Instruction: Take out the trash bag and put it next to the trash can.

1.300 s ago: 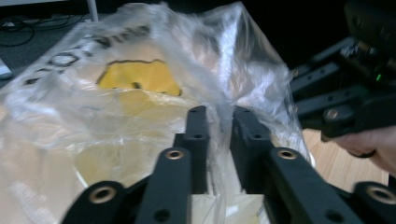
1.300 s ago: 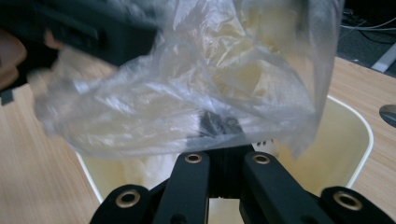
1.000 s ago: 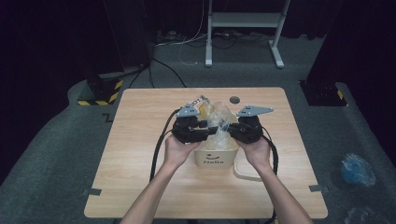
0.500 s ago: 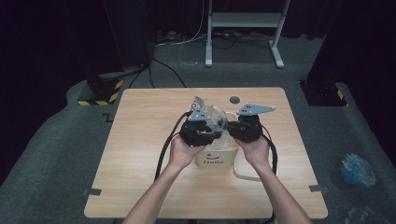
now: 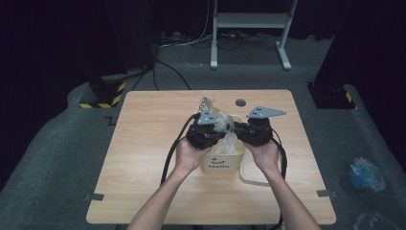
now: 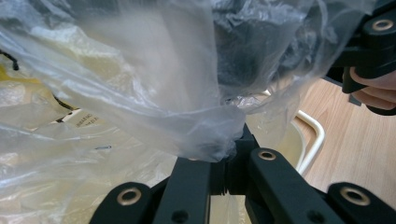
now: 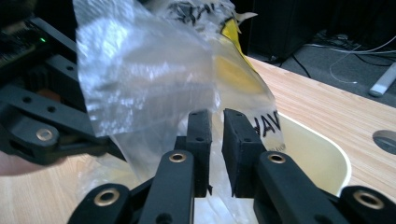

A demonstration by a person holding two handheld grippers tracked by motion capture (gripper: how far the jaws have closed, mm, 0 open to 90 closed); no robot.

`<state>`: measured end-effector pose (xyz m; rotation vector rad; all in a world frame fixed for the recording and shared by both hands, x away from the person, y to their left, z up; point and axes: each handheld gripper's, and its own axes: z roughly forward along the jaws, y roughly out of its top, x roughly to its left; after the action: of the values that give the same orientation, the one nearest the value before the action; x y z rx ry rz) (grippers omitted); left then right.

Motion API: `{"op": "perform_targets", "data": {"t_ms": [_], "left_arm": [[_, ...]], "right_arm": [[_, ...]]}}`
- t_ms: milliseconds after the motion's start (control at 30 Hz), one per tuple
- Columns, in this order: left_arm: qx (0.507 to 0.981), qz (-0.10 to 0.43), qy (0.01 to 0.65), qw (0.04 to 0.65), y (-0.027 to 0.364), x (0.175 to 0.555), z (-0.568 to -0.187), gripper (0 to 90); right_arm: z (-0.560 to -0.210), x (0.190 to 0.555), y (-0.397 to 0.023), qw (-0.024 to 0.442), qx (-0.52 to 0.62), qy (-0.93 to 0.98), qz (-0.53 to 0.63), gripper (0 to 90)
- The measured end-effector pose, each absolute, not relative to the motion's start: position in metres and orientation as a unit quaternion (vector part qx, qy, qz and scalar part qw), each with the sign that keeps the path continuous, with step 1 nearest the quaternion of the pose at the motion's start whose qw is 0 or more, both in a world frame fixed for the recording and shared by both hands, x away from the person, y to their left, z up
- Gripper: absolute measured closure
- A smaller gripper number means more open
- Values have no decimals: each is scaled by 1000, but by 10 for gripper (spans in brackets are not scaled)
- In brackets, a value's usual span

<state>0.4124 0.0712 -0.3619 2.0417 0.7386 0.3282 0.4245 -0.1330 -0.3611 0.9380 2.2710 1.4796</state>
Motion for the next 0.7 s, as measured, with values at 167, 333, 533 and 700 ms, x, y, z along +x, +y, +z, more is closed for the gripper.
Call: {"op": "perform_targets", "data": {"t_ms": [167, 333, 533, 700], "left_arm": [[817, 126, 310, 470, 79, 416, -359, 889], [811, 131, 315, 476, 85, 414, -352, 889], [805, 133, 317, 484, 88, 414, -345, 889], [802, 135, 316, 490, 94, 413, -339, 889]], "right_arm": [[-363, 424, -140, 143, 334, 780, 511, 674], [-367, 420, -155, 157, 348, 772, 508, 569], [-375, 412, -171, 171, 360, 765, 505, 529], [-379, 401, -188, 199, 370, 742, 522, 506]]}}
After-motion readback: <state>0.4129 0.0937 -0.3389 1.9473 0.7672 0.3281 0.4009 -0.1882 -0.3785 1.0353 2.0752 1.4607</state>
